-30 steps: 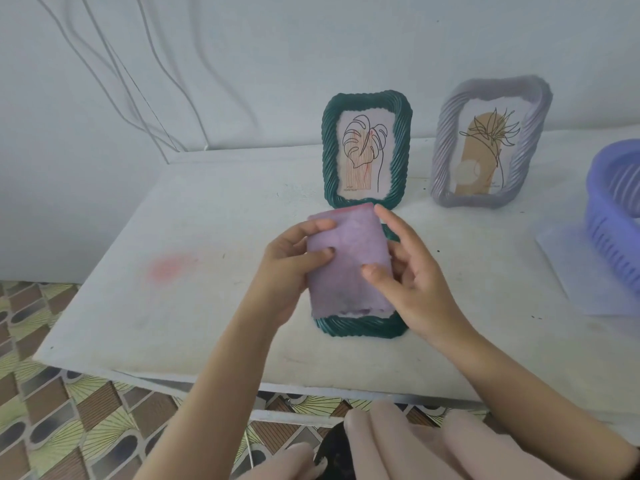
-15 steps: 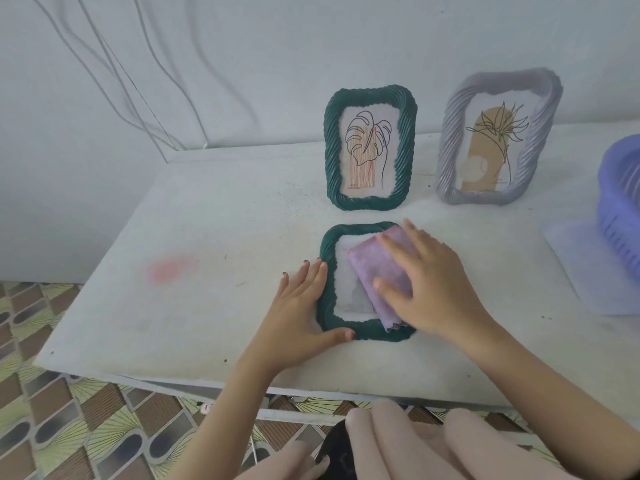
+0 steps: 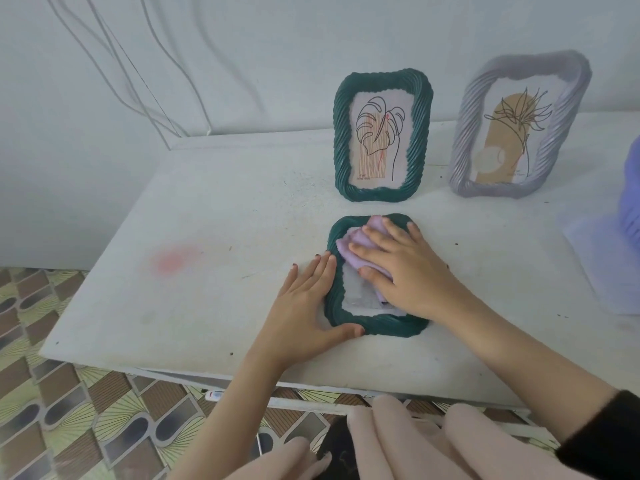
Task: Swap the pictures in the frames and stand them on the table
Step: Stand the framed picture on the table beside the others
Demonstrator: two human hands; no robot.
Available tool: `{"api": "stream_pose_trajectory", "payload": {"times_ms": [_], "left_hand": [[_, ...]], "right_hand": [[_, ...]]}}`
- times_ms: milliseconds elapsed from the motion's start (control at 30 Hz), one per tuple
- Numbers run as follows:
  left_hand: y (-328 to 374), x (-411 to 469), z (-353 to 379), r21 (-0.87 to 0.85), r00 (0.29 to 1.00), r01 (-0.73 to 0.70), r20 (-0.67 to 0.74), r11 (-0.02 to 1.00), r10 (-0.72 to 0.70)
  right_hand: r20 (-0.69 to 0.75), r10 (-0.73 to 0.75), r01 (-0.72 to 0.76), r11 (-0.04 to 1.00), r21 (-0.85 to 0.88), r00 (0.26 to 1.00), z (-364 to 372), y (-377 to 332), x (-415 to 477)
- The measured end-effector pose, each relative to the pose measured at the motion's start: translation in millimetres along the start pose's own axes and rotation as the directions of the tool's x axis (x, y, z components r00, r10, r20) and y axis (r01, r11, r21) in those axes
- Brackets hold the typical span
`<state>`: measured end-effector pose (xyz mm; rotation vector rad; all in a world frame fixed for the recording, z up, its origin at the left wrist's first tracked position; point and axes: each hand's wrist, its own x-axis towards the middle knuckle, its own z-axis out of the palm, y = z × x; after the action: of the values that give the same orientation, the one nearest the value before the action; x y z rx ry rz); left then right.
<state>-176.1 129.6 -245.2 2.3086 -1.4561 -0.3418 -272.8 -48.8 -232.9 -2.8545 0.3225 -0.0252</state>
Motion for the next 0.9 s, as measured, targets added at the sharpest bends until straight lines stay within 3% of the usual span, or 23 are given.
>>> {"api": "stream_pose_trajectory", "payload": {"times_ms": [200,333,600,767,900], "left_hand": [[-3.3,0.6,2.6,-0.01,1.0,-0.008,-0.01,1.0,0.008],[-2.0,-0.6,2.4,-0.008,1.0,-0.01,-0.019,1.0,0.01],[-0.5,-0.8,1.5,-0.005,1.0,-0.007,-0.022,1.0,0.007],[-0.5,-0.4,3.0,0.021,0.999,-0.002,-0.032,1.0,0.003],[-1.1,-0.4,3.6,0.019,0.999,-0.009,-0.034,1.0,0.009]], "right_hand": [[0.052,-0.11,0.099,0.98,0.174,0.993,-1.2,-5.9,-53.4],[0.052,-0.078,0.074,0.994,0.082,0.996,-9.9,3.7,-61.6],[-0.014,0.066,-0.067,0.996,-0.051,0.998,-7.1,13.4,7.3],[-0.031,-0.066,0.066,0.998,-0.008,0.997,6.5,-4.4,-6.3],[-0.009,-0.117,0.117,0.98,0.16,0.993,7.8,-14.8,-46.4]]}}
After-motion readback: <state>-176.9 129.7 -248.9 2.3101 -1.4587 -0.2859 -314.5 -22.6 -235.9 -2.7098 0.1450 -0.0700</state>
